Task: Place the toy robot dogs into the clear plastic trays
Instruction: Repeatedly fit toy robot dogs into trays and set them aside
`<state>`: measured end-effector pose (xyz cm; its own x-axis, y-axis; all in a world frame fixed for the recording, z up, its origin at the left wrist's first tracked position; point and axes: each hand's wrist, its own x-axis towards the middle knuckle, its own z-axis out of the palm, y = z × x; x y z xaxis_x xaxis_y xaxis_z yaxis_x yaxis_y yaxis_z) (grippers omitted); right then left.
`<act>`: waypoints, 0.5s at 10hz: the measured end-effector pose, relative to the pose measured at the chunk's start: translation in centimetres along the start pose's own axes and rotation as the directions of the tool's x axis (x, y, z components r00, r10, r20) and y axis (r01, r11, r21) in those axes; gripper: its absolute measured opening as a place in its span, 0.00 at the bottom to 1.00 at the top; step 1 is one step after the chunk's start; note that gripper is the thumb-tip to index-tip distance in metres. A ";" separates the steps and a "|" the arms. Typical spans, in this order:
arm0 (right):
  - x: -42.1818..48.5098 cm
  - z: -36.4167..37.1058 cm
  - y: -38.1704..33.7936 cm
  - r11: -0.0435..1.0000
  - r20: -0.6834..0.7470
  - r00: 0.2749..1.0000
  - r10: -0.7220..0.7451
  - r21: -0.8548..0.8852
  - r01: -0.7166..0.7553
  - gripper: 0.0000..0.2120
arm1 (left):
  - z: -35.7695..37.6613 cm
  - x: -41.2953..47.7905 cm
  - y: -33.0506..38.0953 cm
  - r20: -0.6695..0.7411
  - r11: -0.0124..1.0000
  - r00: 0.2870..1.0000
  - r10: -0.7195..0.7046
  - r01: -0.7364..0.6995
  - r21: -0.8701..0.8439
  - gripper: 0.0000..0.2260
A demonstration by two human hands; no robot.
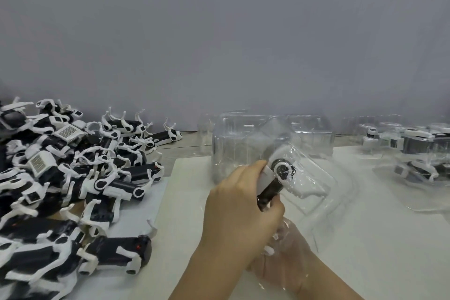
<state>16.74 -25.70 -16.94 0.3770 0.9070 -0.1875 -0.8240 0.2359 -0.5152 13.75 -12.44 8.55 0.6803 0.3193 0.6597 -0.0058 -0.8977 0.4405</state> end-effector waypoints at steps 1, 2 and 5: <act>0.6 6.6 0.4 0.974 -0.030 0.999 0.038 -0.221 -0.043 0.12 | 0.0 0.1 -0.4 0.022 0.952 0.998 -0.058 0.062 -0.299 0.20; 0.7 9.4 -4.2 0.992 0.048 0.992 0.118 -0.046 -0.116 0.13 | 0.2 -0.1 -1.0 0.163 0.686 0.973 -0.165 0.232 -0.689 0.24; -5.1 12.2 -21.1 0.731 -0.328 0.921 -0.209 -0.679 -0.075 0.23 | 0.9 -0.3 -6.8 0.379 0.703 0.867 -0.323 0.488 -0.517 0.19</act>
<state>27.03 -31.08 5.13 0.6582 0.6721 -0.3390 -0.3433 -0.1328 -0.9298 14.25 -6.71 4.80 0.8696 0.4517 0.1994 -0.0515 -0.3188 0.9464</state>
